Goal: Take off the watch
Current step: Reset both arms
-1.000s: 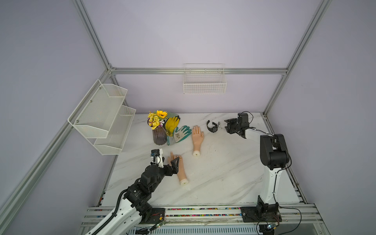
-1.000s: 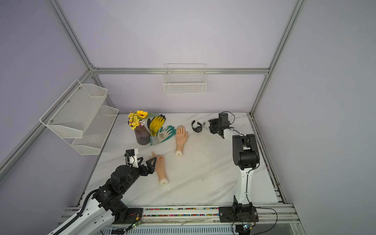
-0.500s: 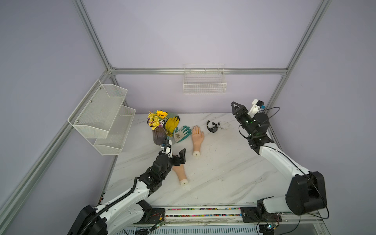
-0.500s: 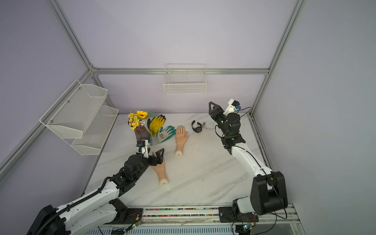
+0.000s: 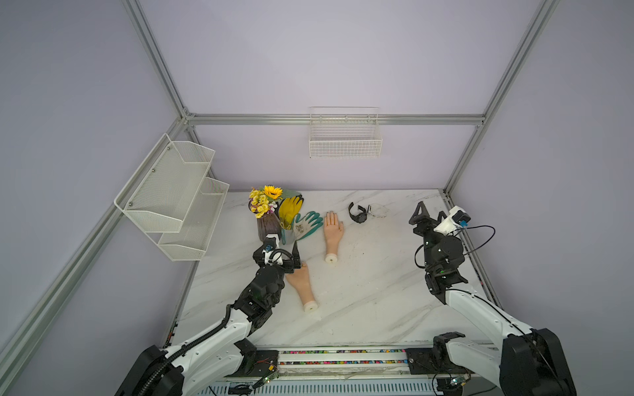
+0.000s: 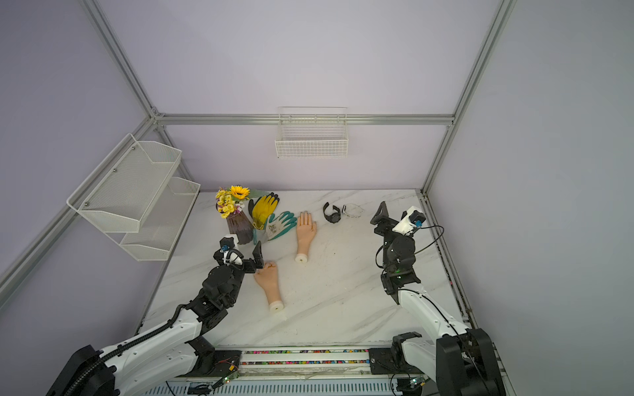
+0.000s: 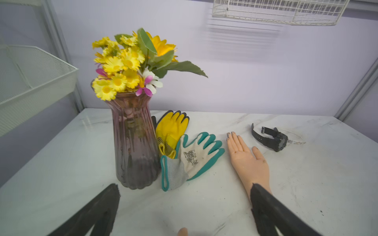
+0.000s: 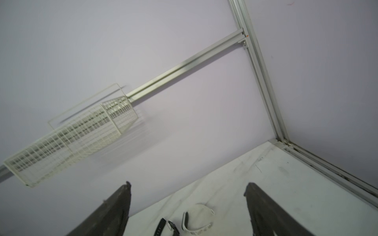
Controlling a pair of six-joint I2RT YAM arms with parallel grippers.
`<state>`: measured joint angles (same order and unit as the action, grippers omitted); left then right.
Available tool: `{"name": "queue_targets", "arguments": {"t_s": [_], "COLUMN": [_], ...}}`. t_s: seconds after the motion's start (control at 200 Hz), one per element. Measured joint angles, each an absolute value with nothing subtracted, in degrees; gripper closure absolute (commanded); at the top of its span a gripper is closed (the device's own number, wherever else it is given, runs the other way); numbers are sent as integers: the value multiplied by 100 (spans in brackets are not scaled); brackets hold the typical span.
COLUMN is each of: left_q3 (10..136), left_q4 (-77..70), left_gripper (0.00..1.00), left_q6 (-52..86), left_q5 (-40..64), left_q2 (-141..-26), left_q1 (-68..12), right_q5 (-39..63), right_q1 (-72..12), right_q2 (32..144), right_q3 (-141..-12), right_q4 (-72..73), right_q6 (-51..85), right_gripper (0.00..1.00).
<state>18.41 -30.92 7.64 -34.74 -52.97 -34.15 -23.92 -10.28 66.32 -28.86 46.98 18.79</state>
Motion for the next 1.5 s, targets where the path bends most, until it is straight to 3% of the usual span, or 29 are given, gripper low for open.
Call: {"name": "queue_targets", "arguments": {"t_s": [0.18, 0.54, 0.87, 1.09, 1.35, 1.5], "left_q3": [1841, 1844, 1970, 1658, 1577, 1653], "left_q4": [-3216, -3221, -3444, -4617, -5221, -4998], "left_gripper": [0, 0, 0, 0, 0, 0], "left_q6": [388, -38, -672, -1466, -1590, -1186], "left_q5": [-3804, -4244, -4858, -5360, -4831, -4150], "left_q2": [-5293, -5553, -6259, -7028, -8335, -8200], "left_q1": [-3463, -3465, -3465, -3343, -2294, -1728], "right_q5": [-2915, -2670, -1597, -1422, -1396, -1393], "right_q1": [-958, -545, 27, 58, 60, 60], "right_q2": [7413, 9214, 9502, 9502, 9502, 9502], "right_q3": [-2539, -1900, -1737, -1789, -1789, -1789], "right_q4": [5682, 8606, 9065, 9067, 9065, 9067], "right_q6": [1116, 23, 78, 102, 102, 102], "right_gripper": [5, 4, 3, 3, 3, 3]}}
